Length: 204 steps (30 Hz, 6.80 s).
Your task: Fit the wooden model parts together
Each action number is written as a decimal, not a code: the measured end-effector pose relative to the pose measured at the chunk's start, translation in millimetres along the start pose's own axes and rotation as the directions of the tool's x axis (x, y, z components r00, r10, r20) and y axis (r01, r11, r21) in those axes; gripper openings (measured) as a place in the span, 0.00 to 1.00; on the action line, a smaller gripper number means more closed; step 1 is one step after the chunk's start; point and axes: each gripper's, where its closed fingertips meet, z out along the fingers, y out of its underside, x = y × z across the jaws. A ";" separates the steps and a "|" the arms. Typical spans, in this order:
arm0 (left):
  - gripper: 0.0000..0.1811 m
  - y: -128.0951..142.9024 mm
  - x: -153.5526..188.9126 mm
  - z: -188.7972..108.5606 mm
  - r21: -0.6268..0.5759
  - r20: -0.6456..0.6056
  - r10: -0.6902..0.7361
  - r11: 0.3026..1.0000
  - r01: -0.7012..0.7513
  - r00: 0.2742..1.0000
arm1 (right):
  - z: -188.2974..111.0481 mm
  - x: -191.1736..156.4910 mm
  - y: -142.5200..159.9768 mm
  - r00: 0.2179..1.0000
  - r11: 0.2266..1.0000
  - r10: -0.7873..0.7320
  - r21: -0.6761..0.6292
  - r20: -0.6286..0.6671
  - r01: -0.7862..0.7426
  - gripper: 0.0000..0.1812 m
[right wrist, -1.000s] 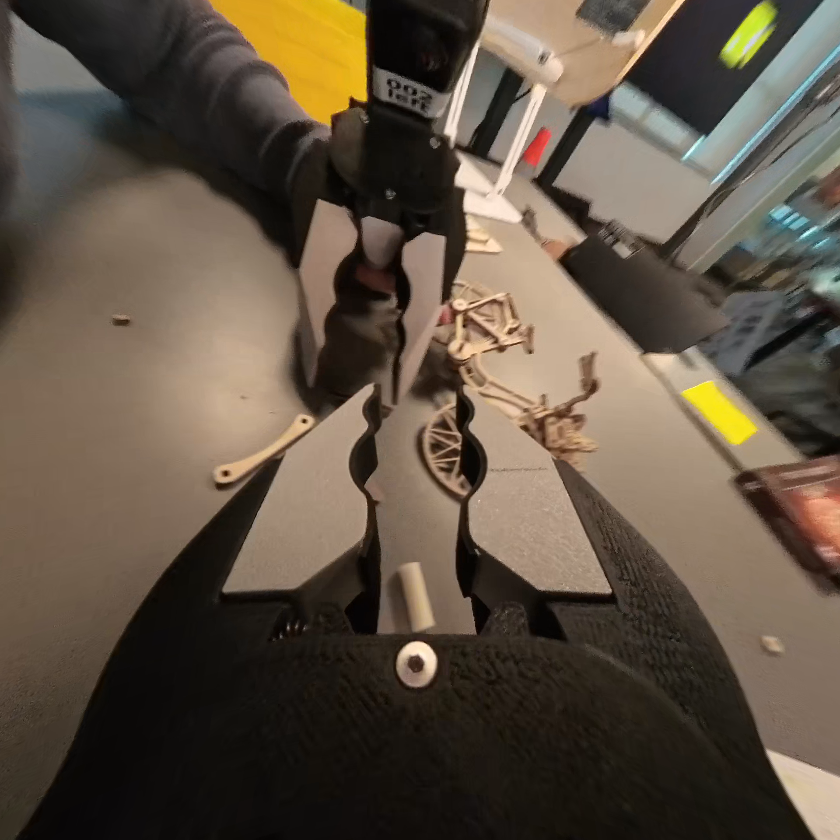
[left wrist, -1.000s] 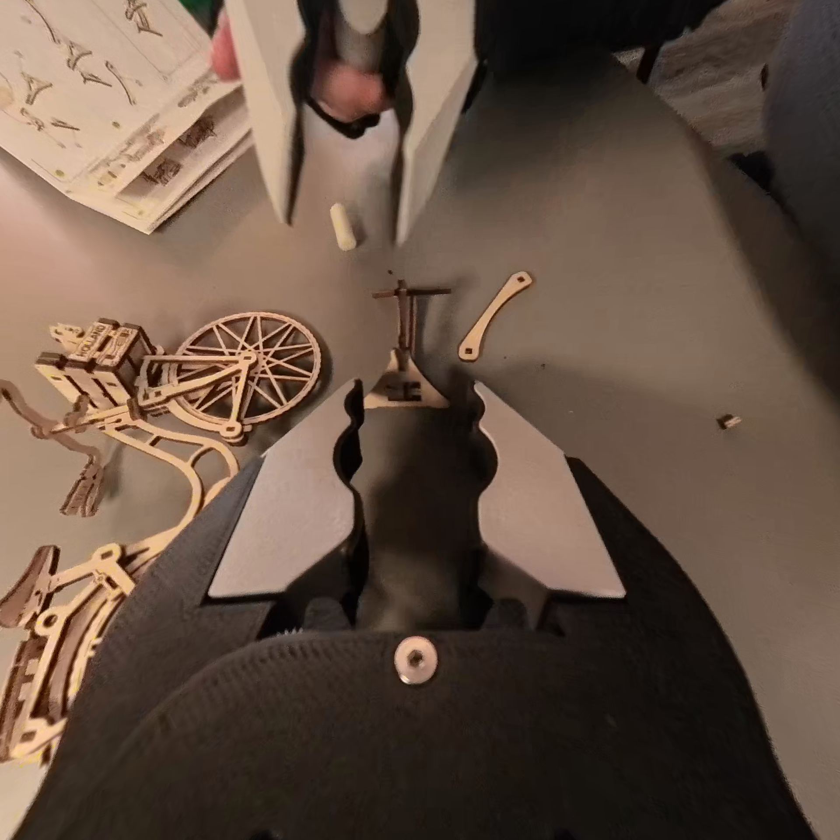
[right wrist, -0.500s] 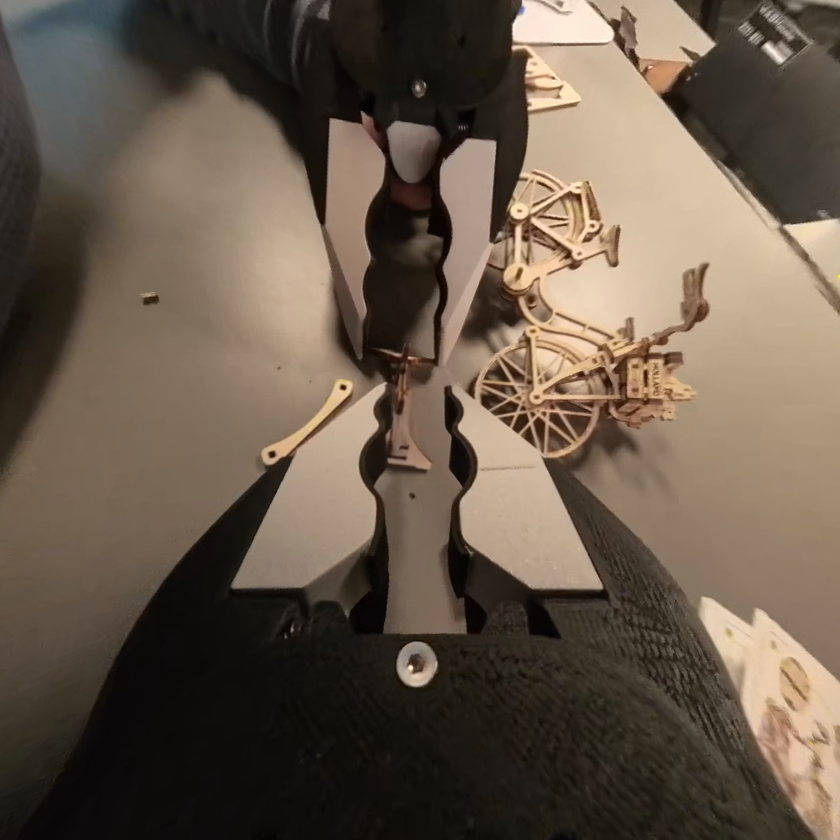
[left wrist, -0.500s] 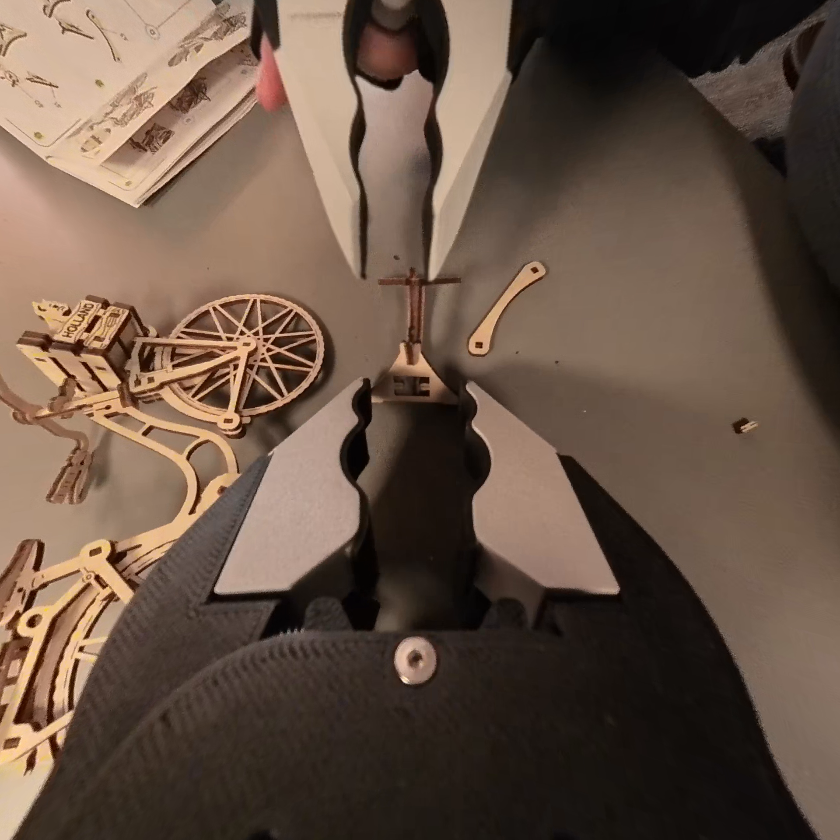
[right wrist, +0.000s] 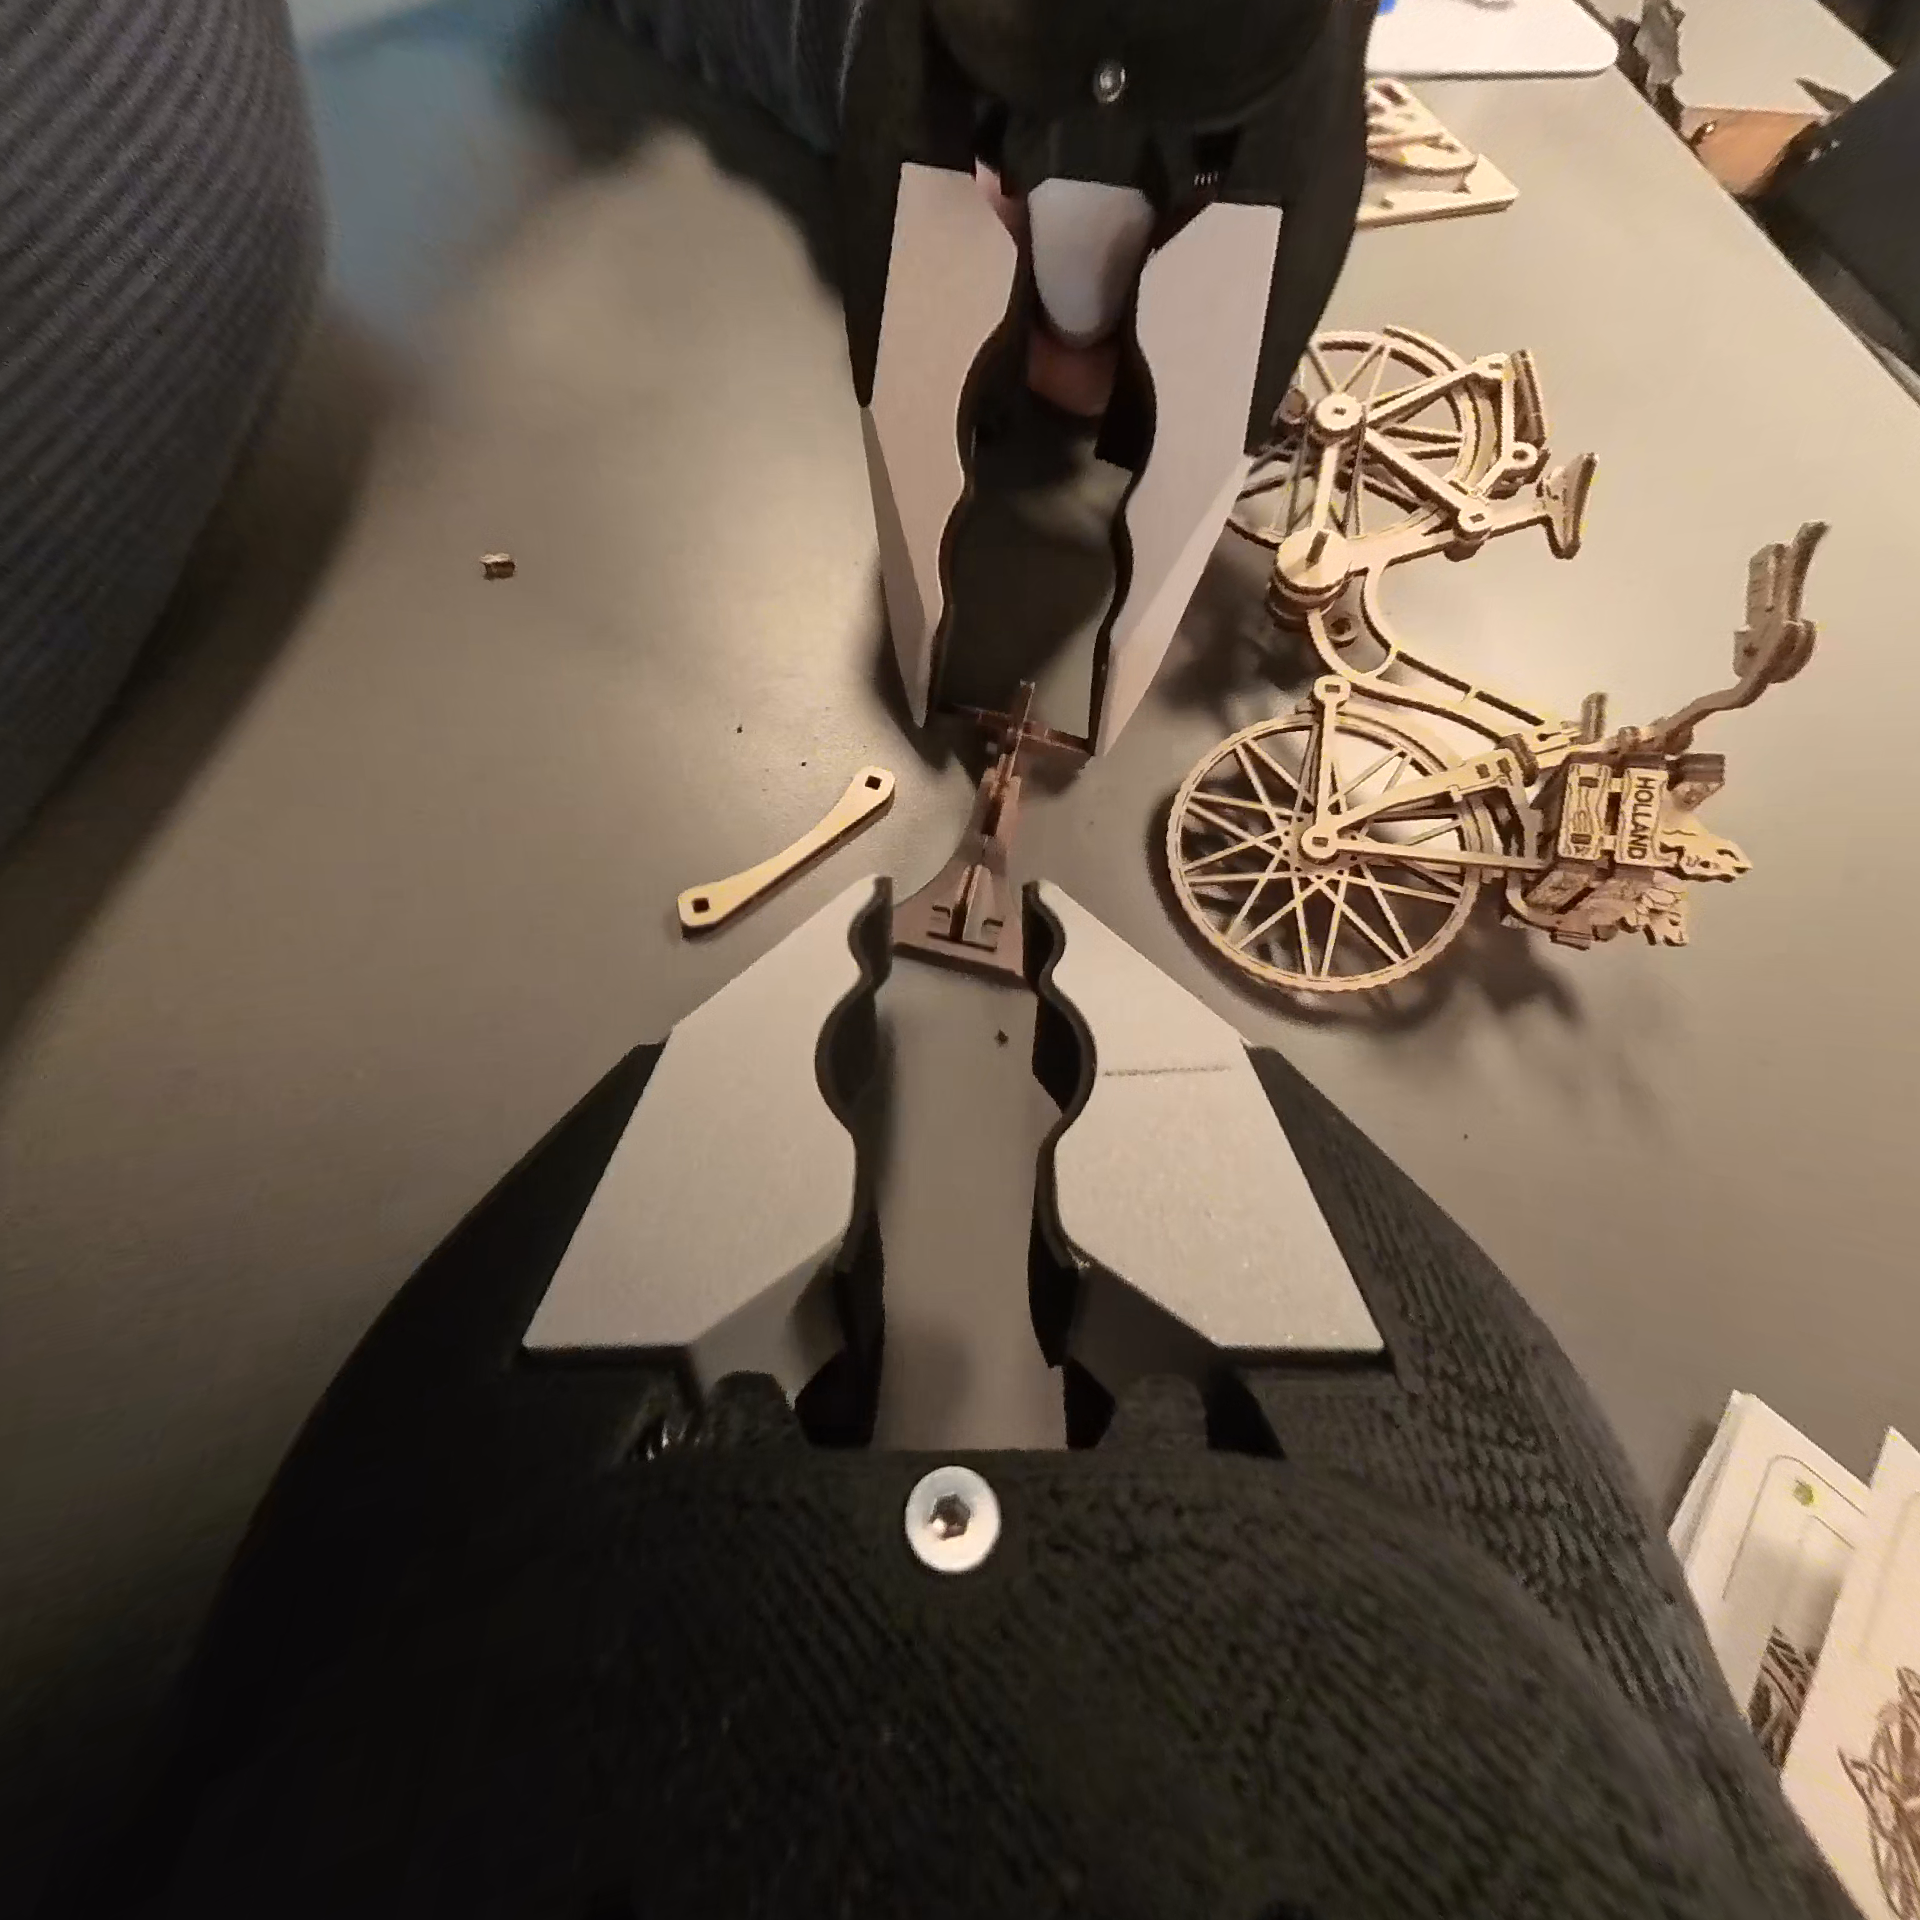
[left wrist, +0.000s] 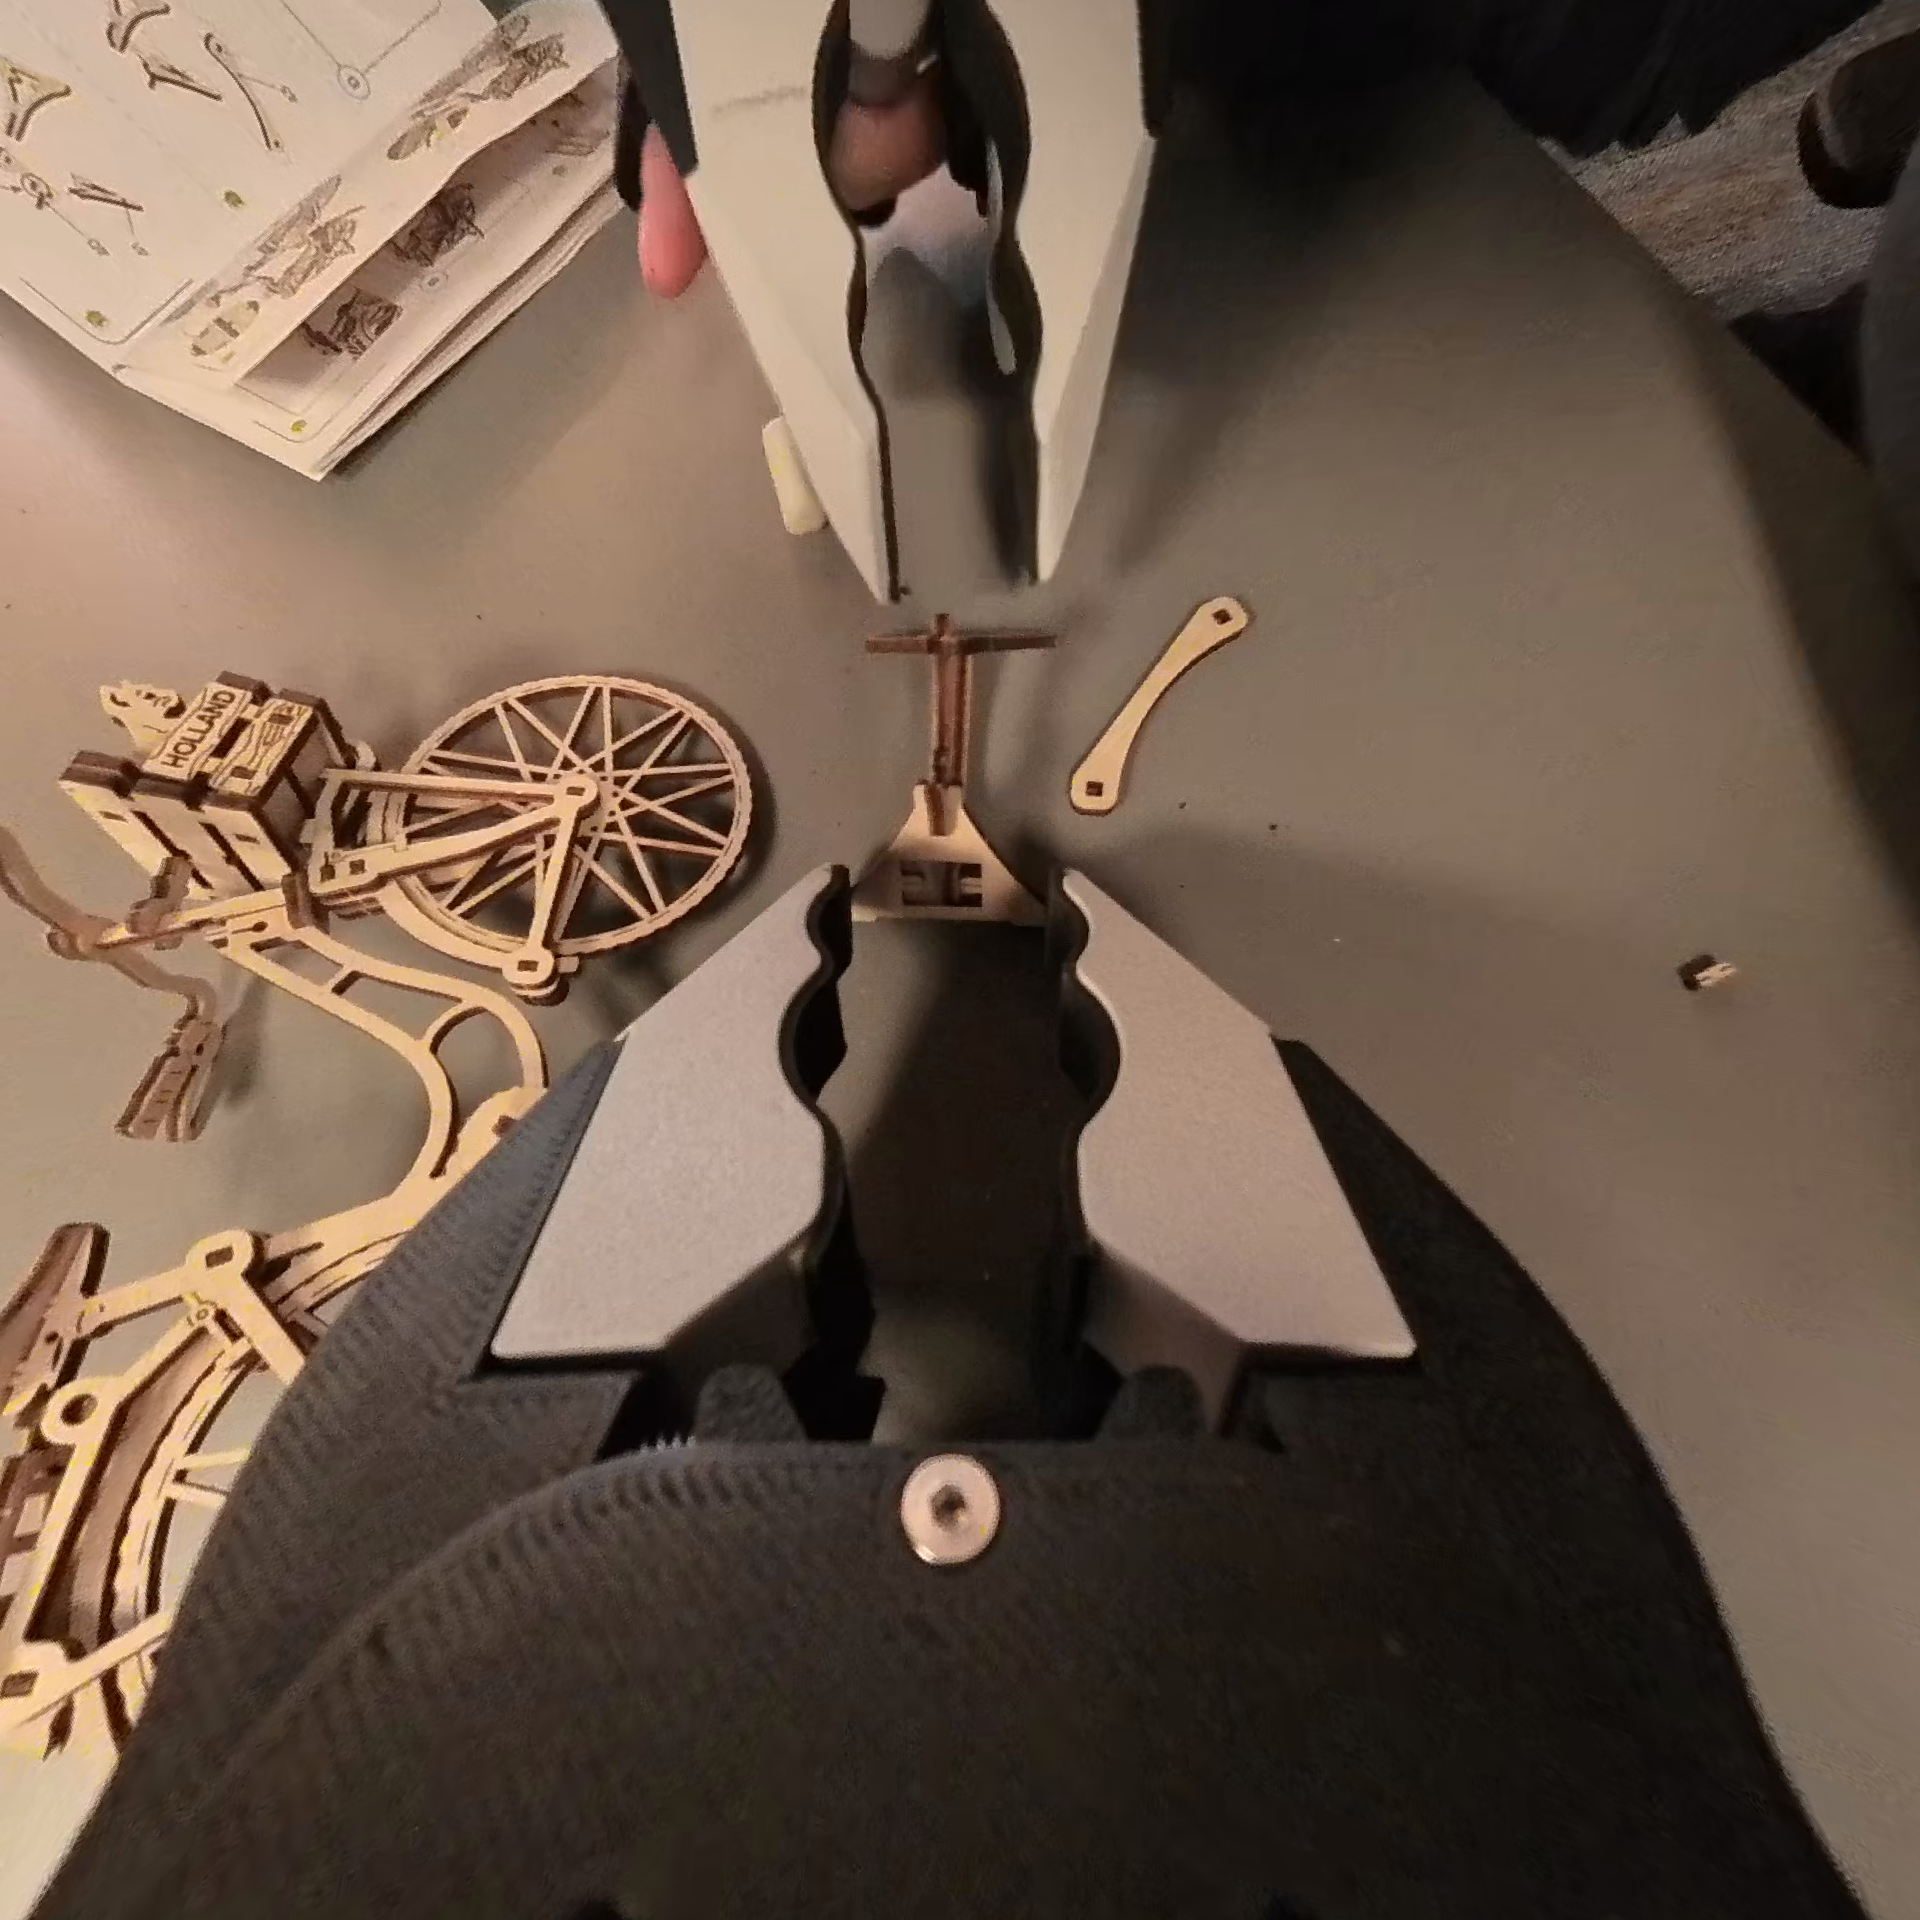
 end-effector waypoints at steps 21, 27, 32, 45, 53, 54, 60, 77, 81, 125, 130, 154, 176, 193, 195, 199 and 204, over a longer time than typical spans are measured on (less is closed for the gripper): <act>0.20 0.0 0.1 -0.8 -0.001 -0.004 -0.003 1.000 0.003 1.000 | 36.4 7.6 -7.9 0.992 0.995 0.063 -0.065 -0.106 -0.070 0.14; 0.20 -0.4 0.1 -0.2 -0.001 -0.005 -0.002 1.000 0.002 1.000 | 43.2 6.0 -4.9 0.991 0.989 0.058 -0.126 -0.124 -0.074 0.07; 0.20 -0.4 0.3 -0.1 -0.001 -0.006 -0.003 1.000 0.003 1.000 | 42.3 8.5 -2.9 0.989 0.987 0.070 -0.134 -0.131 -0.087 0.03; 0.20 -0.4 0.4 0.3 -0.002 -0.010 -0.007 1.000 0.007 1.000 | 43.1 8.3 -3.3 0.983 0.980 0.162 -0.104 -0.085 -0.171 0.00; 0.20 -0.3 0.2 0.6 -0.002 -0.010 -0.009 1.000 0.009 1.000 | 43.0 5.8 -3.4 0.987 0.983 0.144 -0.108 -0.067 -0.150 0.02; 0.20 -0.4 0.2 0.5 -0.002 -0.009 -0.008 1.000 0.008 1.000 | 42.3 5.6 -3.0 0.989 0.984 0.134 -0.111 -0.069 -0.141 0.04; 0.20 -0.4 0.2 0.5 -0.002 -0.010 -0.009 1.000 0.009 1.000 | 38.1 5.7 0.2 0.991 0.983 0.099 -0.144 -0.087 -0.111 0.03; 0.19 -0.4 -0.5 0.2 -0.001 -0.014 -0.020 1.000 0.020 1.000 | 40.5 5.2 -5.3 0.985 0.982 0.164 -0.086 -0.061 -0.169 0.02; 0.19 -0.4 -0.6 0.2 -0.001 -0.022 -0.031 1.000 0.031 0.999 | 40.6 4.8 -4.8 0.989 0.986 0.137 -0.091 -0.059 -0.142 0.02; 0.17 -0.6 -1.6 -0.4 0.002 -0.038 -0.058 0.998 0.058 0.998 | 44.3 7.6 -4.2 0.997 0.994 -0.017 -0.113 -0.075 0.009 0.01; 0.17 -0.7 -0.2 -0.2 0.003 -0.036 -0.041 0.999 0.041 0.999 | 43.2 6.4 -3.0 0.997 0.993 -0.033 -0.114 -0.068 0.025 0.01; 0.17 -0.8 -0.3 -1.0 0.004 -0.028 -0.037 0.999 0.037 0.999 | 38.2 6.0 -7.1 0.997 0.997 0.034 -0.071 -0.070 -0.039 0.32; 0.18 -0.4 -0.6 -1.3 0.002 -0.002 -0.008 1.000 0.008 1.000 | 13.7 -1.2 15.5 0.994 0.984 0.107 -0.144 -0.019 -0.109 0.30; 0.18 -0.3 -0.3 -1.3 0.001 -0.015 -0.024 1.000 0.024 1.000 | 18.1 -3.4 11.3 0.990 0.985 0.143 -0.103 0.020 -0.140 0.20; 0.18 -0.2 -0.4 -1.2 0.001 -0.015 -0.024 1.000 0.024 1.000 | 18.0 -3.2 11.0 0.988 0.984 0.150 -0.101 0.024 -0.147 0.20; 0.18 -0.2 -0.3 -1.1 0.001 -0.014 -0.023 1.000 0.023 1.000 | 17.1 -3.3 11.5 0.989 0.984 0.147 -0.103 0.024 -0.143 0.20; 0.18 -0.2 -0.3 -1.1 0.001 -0.014 -0.024 1.000 0.024 1.000 | 15.0 -1.1 12.1 0.992 0.986 0.123 -0.115 -0.002 -0.122 0.24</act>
